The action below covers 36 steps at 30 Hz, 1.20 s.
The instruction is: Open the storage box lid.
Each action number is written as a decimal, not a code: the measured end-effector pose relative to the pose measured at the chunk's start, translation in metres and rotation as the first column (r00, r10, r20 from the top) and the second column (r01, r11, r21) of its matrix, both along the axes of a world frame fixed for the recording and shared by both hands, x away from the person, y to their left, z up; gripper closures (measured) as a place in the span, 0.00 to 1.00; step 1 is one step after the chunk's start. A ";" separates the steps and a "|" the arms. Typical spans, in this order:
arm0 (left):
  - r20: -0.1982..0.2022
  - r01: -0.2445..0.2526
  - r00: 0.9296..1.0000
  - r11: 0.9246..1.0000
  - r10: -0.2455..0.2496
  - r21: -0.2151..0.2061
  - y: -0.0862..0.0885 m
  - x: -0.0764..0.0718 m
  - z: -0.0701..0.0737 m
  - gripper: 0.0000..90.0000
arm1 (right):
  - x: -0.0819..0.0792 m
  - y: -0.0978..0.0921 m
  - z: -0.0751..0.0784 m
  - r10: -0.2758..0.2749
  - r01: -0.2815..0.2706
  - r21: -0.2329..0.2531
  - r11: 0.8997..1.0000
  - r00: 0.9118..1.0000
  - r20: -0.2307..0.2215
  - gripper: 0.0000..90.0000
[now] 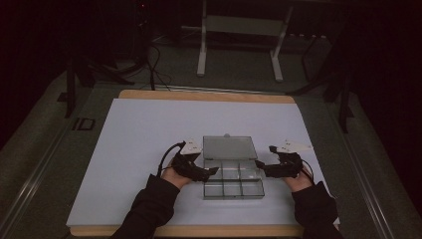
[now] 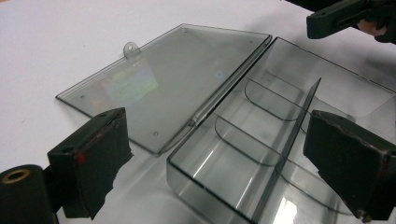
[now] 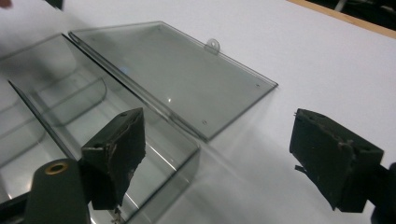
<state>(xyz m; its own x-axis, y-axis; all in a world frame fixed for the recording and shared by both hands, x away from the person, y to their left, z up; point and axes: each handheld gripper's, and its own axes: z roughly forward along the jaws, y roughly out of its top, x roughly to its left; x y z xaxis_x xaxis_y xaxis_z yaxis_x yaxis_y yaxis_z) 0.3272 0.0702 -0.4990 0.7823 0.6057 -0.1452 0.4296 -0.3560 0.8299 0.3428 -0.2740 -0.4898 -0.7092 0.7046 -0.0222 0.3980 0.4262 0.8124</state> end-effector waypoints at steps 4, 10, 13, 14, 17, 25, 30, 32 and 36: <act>0.009 -0.008 1.000 1.000 0.008 0.008 0.005 -0.003 -0.001 0.09 | -0.002 -0.006 -0.004 -0.005 0.005 -0.011 1.000 1.000 -0.003 0.20; 0.014 0.006 1.000 1.000 -0.006 0.014 0.010 -0.009 -0.002 0.09 | -0.006 -0.014 -0.008 -0.023 0.023 -0.008 1.000 1.000 0.005 0.20; 0.015 0.007 1.000 1.000 -0.007 0.021 0.013 -0.011 -0.003 0.09 | -0.009 -0.018 -0.009 -0.030 0.030 -0.013 0.999 1.000 0.005 0.20; 0.015 0.007 1.000 1.000 -0.008 0.022 0.014 -0.012 -0.003 0.09 | -0.010 -0.020 -0.010 -0.033 0.033 -0.013 0.999 0.999 0.005 0.20; 0.012 0.004 1.000 1.000 -0.005 0.021 0.017 -0.015 -0.004 0.09 | -0.013 -0.025 -0.011 -0.041 0.041 -0.014 0.999 0.999 0.001 0.20; 0.013 -0.010 1.000 0.999 0.009 0.035 0.028 -0.021 -0.008 0.09 | -0.023 -0.037 -0.015 -0.055 0.055 -0.008 0.998 0.998 0.010 0.19; 0.008 -0.017 1.000 0.999 0.017 0.040 0.035 -0.025 -0.010 0.09 | -0.030 -0.044 -0.017 -0.060 0.060 -0.008 0.998 0.998 0.014 0.19; 0.008 -0.021 1.000 0.999 0.021 0.042 0.037 -0.026 -0.012 0.09 | -0.033 -0.047 -0.018 -0.065 0.066 -0.014 0.998 0.998 0.019 0.19; 0.000 -0.024 1.000 0.999 0.024 0.042 0.039 -0.030 -0.016 0.09 | -0.037 -0.052 -0.021 -0.076 0.076 -0.018 0.997 0.997 0.012 0.19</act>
